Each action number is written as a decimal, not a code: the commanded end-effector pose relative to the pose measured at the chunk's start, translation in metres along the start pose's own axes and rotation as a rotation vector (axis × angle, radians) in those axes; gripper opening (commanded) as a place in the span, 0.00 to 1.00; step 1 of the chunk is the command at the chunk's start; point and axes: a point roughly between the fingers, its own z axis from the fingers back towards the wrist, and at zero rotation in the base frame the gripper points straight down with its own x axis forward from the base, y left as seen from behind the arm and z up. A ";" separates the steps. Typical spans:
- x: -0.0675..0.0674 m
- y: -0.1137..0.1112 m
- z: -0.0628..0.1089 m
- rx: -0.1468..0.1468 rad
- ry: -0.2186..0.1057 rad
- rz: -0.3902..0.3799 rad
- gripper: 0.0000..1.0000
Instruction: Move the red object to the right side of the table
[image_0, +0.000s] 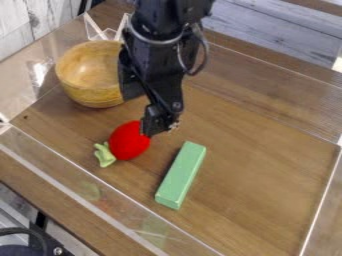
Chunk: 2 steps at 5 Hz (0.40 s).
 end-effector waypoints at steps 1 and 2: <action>-0.005 0.010 0.003 0.009 -0.036 0.012 1.00; -0.012 0.016 -0.002 0.000 -0.050 0.031 1.00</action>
